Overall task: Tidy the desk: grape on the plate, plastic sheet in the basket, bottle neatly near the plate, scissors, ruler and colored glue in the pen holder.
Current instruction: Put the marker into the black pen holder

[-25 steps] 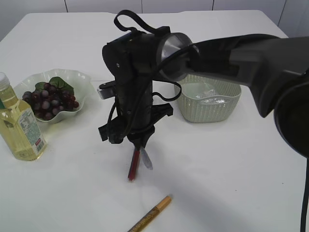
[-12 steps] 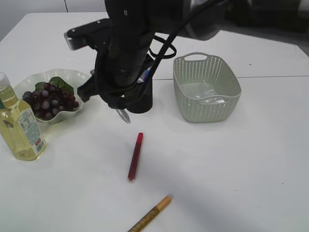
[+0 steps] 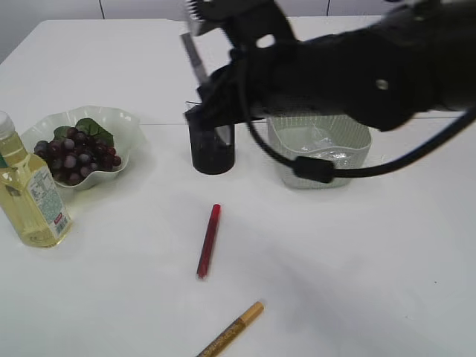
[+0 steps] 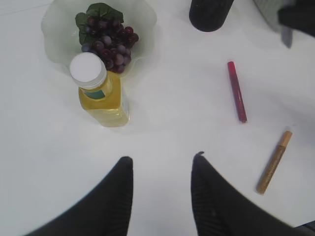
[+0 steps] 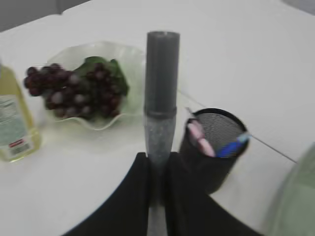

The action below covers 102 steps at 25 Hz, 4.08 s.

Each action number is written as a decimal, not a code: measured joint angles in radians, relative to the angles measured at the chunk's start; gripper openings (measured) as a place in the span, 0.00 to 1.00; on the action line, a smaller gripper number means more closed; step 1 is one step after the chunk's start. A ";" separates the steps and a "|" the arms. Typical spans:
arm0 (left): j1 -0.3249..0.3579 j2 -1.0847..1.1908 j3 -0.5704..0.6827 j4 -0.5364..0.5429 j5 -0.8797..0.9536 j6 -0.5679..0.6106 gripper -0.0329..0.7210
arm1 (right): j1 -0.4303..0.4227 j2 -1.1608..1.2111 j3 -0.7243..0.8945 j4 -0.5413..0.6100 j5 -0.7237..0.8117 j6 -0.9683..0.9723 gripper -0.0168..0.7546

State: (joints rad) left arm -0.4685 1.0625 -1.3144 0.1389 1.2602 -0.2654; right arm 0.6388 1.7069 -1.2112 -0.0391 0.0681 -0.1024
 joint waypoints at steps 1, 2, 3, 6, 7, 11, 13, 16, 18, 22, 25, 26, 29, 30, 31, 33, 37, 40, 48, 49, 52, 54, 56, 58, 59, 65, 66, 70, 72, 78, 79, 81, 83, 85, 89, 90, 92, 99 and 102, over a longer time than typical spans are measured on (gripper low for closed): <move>0.000 0.002 0.000 0.000 0.000 0.000 0.43 | -0.032 -0.028 0.053 0.012 -0.061 0.000 0.06; 0.000 0.006 0.000 0.000 0.000 0.000 0.43 | -0.065 -0.044 0.088 0.030 -0.106 0.000 0.06; 0.000 0.010 0.000 0.000 0.000 0.000 0.43 | -0.091 -0.051 0.116 0.048 -0.132 0.000 0.06; 0.000 0.016 0.000 0.000 0.000 0.000 0.43 | -0.153 -0.051 0.142 0.079 -0.179 0.000 0.06; 0.000 0.018 0.000 0.000 0.000 0.000 0.43 | -0.157 -0.051 0.145 0.082 -0.204 0.000 0.06; 0.000 0.020 0.000 0.000 0.000 0.000 0.43 | -0.161 -0.021 0.140 0.086 -0.380 0.000 0.06; 0.000 0.027 0.000 0.000 0.000 0.000 0.43 | -0.161 0.014 0.119 0.090 -0.450 0.000 0.06; 0.000 0.037 0.000 0.000 0.000 0.000 0.43 | -0.161 0.097 0.048 0.097 -0.497 0.005 0.06; 0.000 0.044 0.000 0.000 0.000 0.000 0.43 | -0.161 0.151 -0.012 0.098 -0.503 0.010 0.06; 0.000 0.059 0.000 0.002 0.000 0.000 0.43 | -0.163 0.274 -0.143 0.100 -0.504 0.017 0.06; 0.000 0.072 0.000 0.020 0.000 0.000 0.43 | -0.163 0.338 -0.216 0.100 -0.502 0.032 0.06; 0.000 0.076 0.000 0.026 0.000 0.000 0.43 | -0.163 0.355 -0.241 0.100 -0.502 0.038 0.06; 0.000 0.085 0.000 0.041 0.000 0.000 0.43 | -0.163 0.406 -0.312 0.100 -0.467 0.054 0.06; 0.000 0.087 0.000 0.044 0.000 0.000 0.43 | -0.163 0.419 -0.335 0.100 -0.448 0.053 0.06; 0.000 0.087 0.000 0.048 0.000 0.000 0.43 | -0.163 0.433 -0.355 0.100 -0.433 0.057 0.06; 0.000 0.087 0.000 0.053 0.000 0.000 0.43 | -0.163 0.457 -0.383 0.100 -0.414 0.057 0.06; 0.000 0.087 0.000 0.057 0.000 0.000 0.43 | -0.164 0.494 -0.423 0.100 -0.392 0.059 0.06; 0.000 0.087 0.000 0.058 0.000 0.000 0.43 | -0.164 0.520 -0.432 0.100 -0.381 0.059 0.06; 0.000 0.087 0.000 0.060 0.000 0.000 0.43 | -0.168 0.544 -0.437 0.100 -0.378 0.055 0.06; 0.000 0.087 0.000 0.060 0.000 0.000 0.43 | -0.168 0.545 -0.437 0.100 -0.375 0.056 0.06; 0.000 0.087 0.000 0.060 0.000 0.000 0.43 | -0.168 0.545 -0.437 0.100 -0.375 0.049 0.07; 0.000 0.087 0.000 0.060 0.000 0.000 0.43 | -0.168 0.545 -0.437 0.100 -0.375 0.049 0.07; 0.000 0.087 0.000 0.061 0.000 0.000 0.43 | -0.168 0.545 -0.437 0.100 -0.375 0.047 0.08; 0.000 0.087 0.000 0.061 0.000 0.000 0.43 | -0.168 0.545 -0.437 0.101 -0.373 0.047 0.09; 0.000 0.087 0.000 0.061 0.000 0.000 0.43 | -0.168 0.545 -0.437 0.101 -0.371 0.047 0.09; 0.000 0.087 0.000 0.063 0.000 0.000 0.43 | -0.168 0.545 -0.437 0.103 -0.328 0.045 0.13; 0.000 0.087 0.000 0.063 0.000 0.000 0.43 | -0.168 0.545 -0.437 0.103 -0.320 0.045 0.15; 0.000 0.087 0.000 0.063 0.000 0.000 0.43 | -0.168 0.545 -0.447 0.103 -0.295 0.045 0.30; 0.000 0.087 0.000 0.063 0.000 0.000 0.43 | -0.168 0.545 -0.456 0.103 -0.282 0.049 0.40; 0.000 0.087 0.000 0.063 0.000 0.000 0.43 | -0.168 0.545 -0.462 0.103 -0.256 0.058 0.47; 0.000 0.087 0.000 0.063 0.000 0.000 0.43 | -0.168 0.545 -0.463 0.103 -0.239 0.058 0.47; 0.000 0.087 0.000 0.063 0.000 0.000 0.43 | -0.168 0.535 -0.472 0.103 -0.183 0.060 0.47; 0.000 0.087 0.000 0.063 0.000 0.000 0.43 | -0.168 0.511 -0.492 0.103 -0.118 0.060 0.47; 0.000 0.087 0.000 0.063 0.000 0.000 0.43 | -0.168 0.478 -0.520 0.109 -0.050 0.060 0.47; 0.000 0.087 0.000 0.065 0.000 0.000 0.43 | -0.170 0.419 -0.577 0.149 0.113 0.060 0.47; 0.000 0.087 0.000 0.065 0.000 0.000 0.43 | -0.170 0.405 -0.593 0.168 0.169 0.060 0.47; 0.000 0.087 0.000 0.065 0.000 0.000 0.43 | -0.170 0.380 -0.620 0.212 0.290 0.060 0.47; 0.000 0.087 0.000 0.065 0.000 0.000 0.43 | -0.170 0.329 -0.679 0.358 0.762 0.079 0.47; 0.000 0.087 0.000 0.065 0.000 0.000 0.43 | -0.170 0.329 -0.680 0.389 0.939 0.093 0.47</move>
State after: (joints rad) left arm -0.4685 1.1496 -1.3144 0.2036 1.2602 -0.2654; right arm 0.4690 2.0360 -1.8916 0.3504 1.0072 -0.0097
